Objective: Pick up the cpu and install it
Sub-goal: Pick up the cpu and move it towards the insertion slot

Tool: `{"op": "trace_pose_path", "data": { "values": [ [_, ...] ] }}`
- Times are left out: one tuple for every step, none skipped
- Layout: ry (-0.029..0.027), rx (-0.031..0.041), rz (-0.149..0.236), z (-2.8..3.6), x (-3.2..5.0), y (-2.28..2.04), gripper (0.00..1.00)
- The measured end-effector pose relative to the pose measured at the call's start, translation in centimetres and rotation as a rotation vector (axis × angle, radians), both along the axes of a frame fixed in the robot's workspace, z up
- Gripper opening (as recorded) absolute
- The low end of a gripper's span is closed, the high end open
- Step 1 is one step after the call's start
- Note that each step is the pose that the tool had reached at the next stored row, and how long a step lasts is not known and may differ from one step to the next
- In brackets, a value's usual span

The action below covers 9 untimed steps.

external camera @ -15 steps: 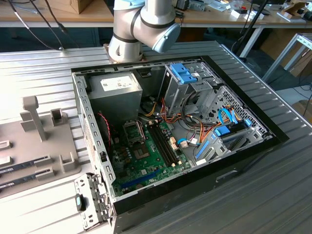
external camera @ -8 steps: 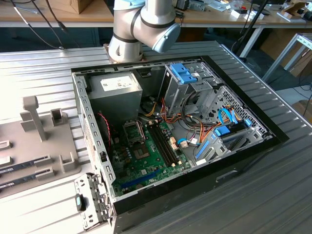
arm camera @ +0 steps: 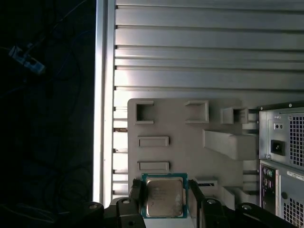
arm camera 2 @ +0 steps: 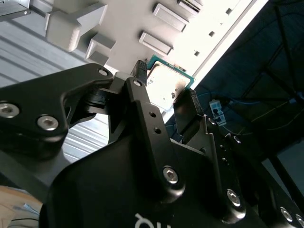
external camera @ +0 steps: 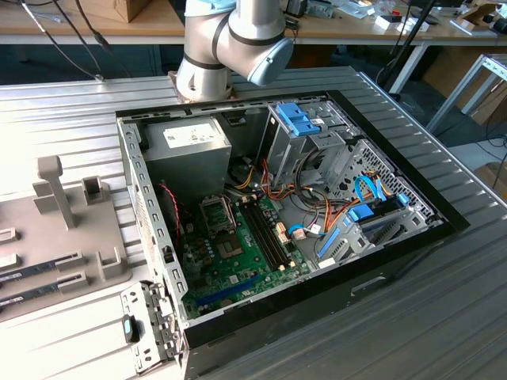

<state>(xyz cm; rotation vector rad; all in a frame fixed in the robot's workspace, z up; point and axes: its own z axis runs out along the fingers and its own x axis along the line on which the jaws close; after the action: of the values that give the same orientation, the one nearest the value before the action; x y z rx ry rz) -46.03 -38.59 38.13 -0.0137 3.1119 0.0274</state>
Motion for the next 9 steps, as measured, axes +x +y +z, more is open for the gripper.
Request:
{"op": "trace_pose_path", "data": {
  "values": [
    [0.0001, 0.0, 0.0, 0.13, 0.0, 0.0, 0.47],
    [0.0, 0.0, 0.0, 0.26, 0.0, 0.0, 0.47],
    [0.0, 0.0, 0.0, 0.37, 0.0, 0.0, 0.47],
    [0.0001, 0.0, 0.0, 0.5, 0.0, 0.0, 0.47],
    [0.0001, 0.0, 0.0, 0.61, 0.0, 0.0, 0.47],
    [0.0, 0.0, 0.0, 0.67, 0.0, 0.0, 0.47],
    [-0.0001, 0.0001, 0.0, 0.74, 0.0, 0.0, 0.47],
    [0.0, 0.0, 0.0, 0.81, 0.0, 0.0, 0.47],
    [0.0001, 0.0, 0.0, 0.88, 0.0, 0.0, 0.47]
  ]
}}
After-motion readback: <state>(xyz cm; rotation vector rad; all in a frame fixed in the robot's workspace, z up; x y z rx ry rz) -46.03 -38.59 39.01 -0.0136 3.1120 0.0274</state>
